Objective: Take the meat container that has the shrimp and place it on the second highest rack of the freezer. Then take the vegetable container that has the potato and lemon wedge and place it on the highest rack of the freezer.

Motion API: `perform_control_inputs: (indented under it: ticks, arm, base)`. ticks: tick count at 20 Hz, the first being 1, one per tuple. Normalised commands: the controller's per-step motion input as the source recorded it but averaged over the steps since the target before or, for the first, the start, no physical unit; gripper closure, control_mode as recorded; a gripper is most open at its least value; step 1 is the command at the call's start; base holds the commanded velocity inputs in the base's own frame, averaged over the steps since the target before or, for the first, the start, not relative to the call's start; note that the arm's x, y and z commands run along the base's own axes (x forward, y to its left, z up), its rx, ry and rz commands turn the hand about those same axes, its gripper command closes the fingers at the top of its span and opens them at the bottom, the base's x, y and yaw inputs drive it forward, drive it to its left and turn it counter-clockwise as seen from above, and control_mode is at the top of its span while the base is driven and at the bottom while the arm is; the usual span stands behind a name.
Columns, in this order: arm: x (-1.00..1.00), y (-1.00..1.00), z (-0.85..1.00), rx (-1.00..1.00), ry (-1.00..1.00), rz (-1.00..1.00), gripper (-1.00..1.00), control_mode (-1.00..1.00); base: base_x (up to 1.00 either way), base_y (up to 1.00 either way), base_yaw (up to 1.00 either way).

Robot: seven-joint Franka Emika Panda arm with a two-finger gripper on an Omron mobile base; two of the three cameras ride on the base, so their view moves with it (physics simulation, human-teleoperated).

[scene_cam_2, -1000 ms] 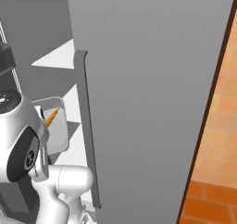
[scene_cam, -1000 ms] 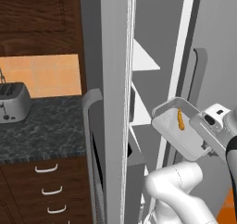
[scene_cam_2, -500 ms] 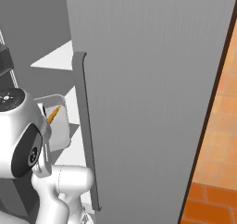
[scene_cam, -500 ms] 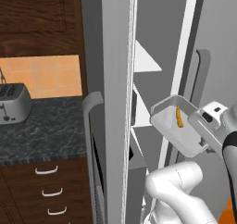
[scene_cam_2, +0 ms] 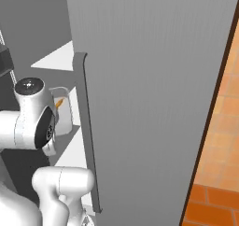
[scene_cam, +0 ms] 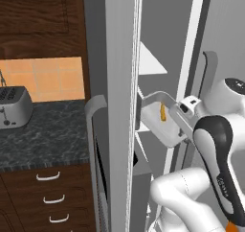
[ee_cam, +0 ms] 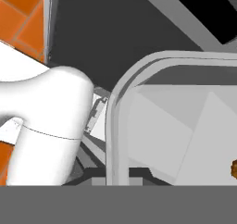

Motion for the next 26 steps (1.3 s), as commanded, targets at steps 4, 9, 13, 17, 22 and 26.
perform_control_inputs:
  ticks: [4,9,13,17,22,26]
  arm:
    - [0.83,0.24,-0.40,0.10,0.01,0.00,1.00,-1.00]
    - [0.81,0.40,-0.21,0.00,0.00,0.00,1.00,-1.00]
    - [0.95,0.02,0.00,0.01,0.10,0.01,1.00,-1.00]
    - [0.95,0.12,-0.07,0.00,0.10,0.00,1.00,-1.00]
    - [0.84,0.40,-0.29,-0.02,0.07,-0.03,1.00,-1.00]
    - [0.66,0.32,-0.52,-0.04,0.04,-0.07,1.00,-1.00]
  base:
    - [0.00,0.00,0.00]
    - [0.00,0.00,0.00]
    - [0.00,0.00,0.00]
    - [0.00,0.00,0.00]
    - [0.00,0.00,0.00]
    - [0.00,0.00,0.00]
